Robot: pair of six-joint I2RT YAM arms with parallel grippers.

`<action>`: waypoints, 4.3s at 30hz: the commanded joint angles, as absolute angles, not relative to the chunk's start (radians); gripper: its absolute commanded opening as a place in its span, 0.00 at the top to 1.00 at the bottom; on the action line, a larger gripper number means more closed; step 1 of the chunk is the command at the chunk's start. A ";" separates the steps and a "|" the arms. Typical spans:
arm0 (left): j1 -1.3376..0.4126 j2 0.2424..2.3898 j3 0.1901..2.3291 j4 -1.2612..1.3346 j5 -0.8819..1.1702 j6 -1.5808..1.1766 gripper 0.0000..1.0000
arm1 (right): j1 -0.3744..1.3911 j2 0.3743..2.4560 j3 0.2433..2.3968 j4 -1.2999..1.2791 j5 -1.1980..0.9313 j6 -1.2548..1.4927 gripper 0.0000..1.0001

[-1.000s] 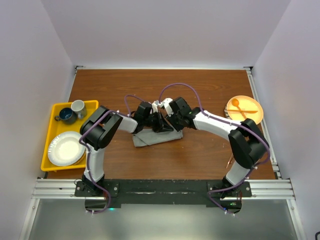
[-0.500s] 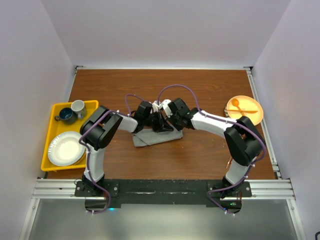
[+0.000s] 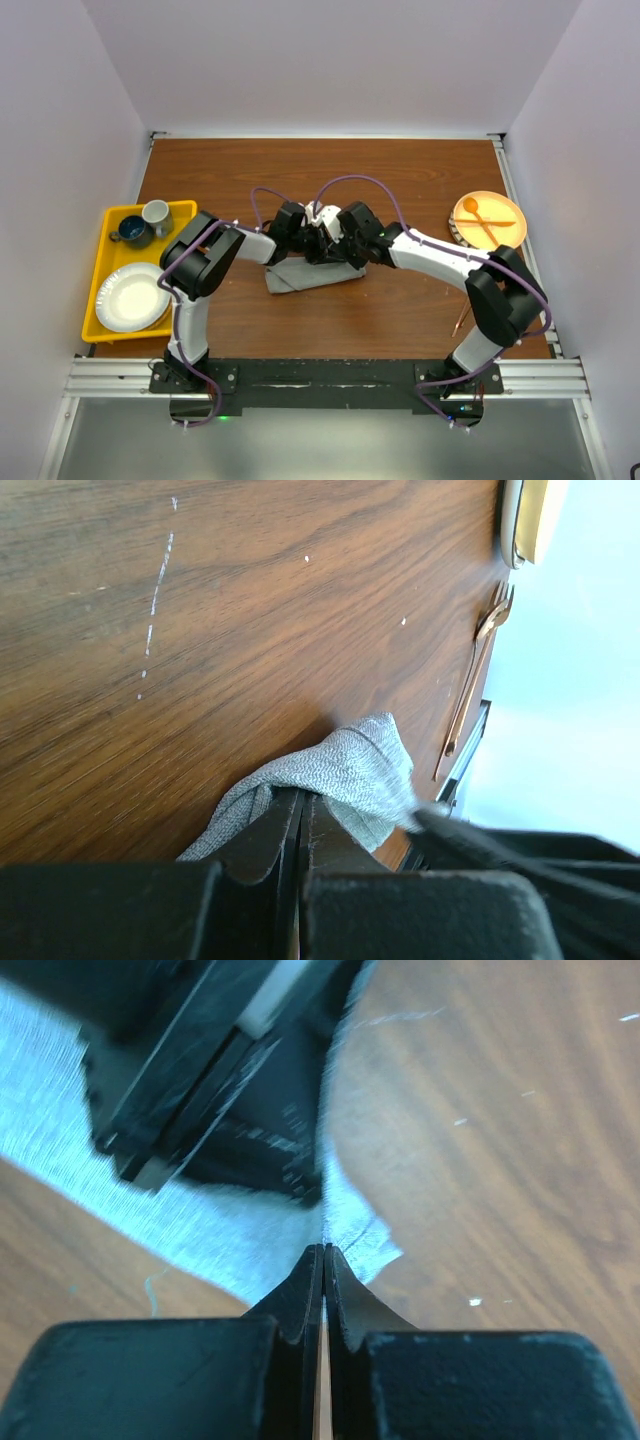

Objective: Fold the napkin into a case and place the utensils inside
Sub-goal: Grasp the top corner of the smaller rectangle folded napkin from the folded napkin.

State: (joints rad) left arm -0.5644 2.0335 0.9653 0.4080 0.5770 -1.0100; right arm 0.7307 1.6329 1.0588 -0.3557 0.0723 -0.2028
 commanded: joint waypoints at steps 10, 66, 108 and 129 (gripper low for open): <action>-0.565 2.059 0.959 0.264 0.456 -0.908 1.00 | 0.762 1.715 1.034 -0.387 0.101 -0.144 1.00; -0.569 1.962 0.891 0.245 0.468 -0.767 1.00 | 0.706 1.818 1.223 -0.406 0.153 -0.017 0.64; -0.409 1.445 0.562 0.515 0.753 0.044 0.58 | 0.704 1.726 1.055 -0.249 0.156 -0.040 1.00; -0.489 1.649 0.870 0.026 0.841 0.995 0.65 | 0.704 1.710 1.055 -0.236 0.155 -0.037 1.00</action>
State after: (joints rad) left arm -0.4770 1.6253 0.8013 0.1600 0.8043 0.8101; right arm 0.7059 1.7580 1.0580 -0.2611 0.1425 -0.0444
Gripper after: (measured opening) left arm 0.345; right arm 0.028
